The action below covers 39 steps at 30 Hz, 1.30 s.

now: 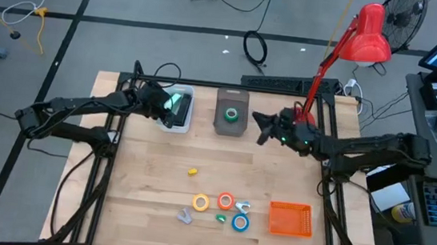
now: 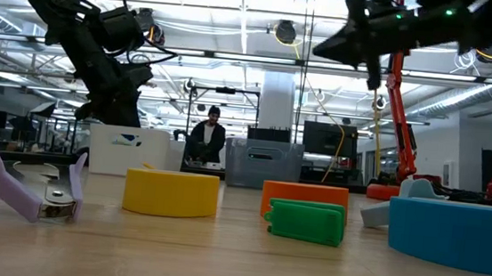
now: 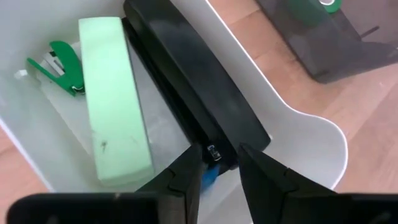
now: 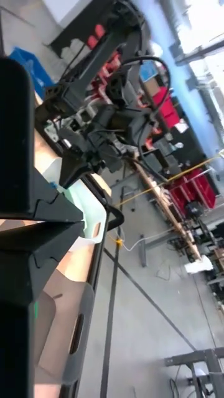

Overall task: Pick and place Stapler, Stapler remover, tape
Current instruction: Put the small blue stapler into the white bin, then put the small yellow stapler into the white bin

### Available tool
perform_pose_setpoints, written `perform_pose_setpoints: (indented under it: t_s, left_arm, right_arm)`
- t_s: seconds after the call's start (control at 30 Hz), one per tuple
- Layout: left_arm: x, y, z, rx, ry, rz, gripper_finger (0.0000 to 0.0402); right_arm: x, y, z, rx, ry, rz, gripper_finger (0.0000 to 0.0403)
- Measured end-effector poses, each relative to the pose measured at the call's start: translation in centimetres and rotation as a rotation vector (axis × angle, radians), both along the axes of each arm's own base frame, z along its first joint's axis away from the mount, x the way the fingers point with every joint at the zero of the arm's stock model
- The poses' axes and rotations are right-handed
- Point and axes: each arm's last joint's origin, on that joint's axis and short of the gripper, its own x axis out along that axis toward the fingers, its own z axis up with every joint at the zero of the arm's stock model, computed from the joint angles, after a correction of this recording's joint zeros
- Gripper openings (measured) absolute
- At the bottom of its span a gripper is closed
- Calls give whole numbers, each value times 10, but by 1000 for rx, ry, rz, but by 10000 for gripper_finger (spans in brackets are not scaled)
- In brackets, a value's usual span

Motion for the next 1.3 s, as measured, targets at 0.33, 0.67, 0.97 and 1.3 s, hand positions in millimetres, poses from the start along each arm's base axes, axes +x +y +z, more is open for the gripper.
perform_pose_setpoints:
  t_s: [0.33, 0.67, 0.97, 1.3]
  left_arm:
    - [-1, -3, 7, -11, -50, -10, 132]
    - [-14, -21, 48, 41, -316, -187, 133]
    - [-18, -60, 72, 82, -456, -403, 134]
    - [-4, -109, 70, 86, -422, -596, 134]
  right_arm:
    - [-8, 6, -7, 12, -49, 39, 3]
    - [-8, 6, -7, 7, -45, 50, 4]
    - [-8, 6, -7, 5, -43, 51, 4]
    - [-8, 6, -8, 7, -29, 51, 4]
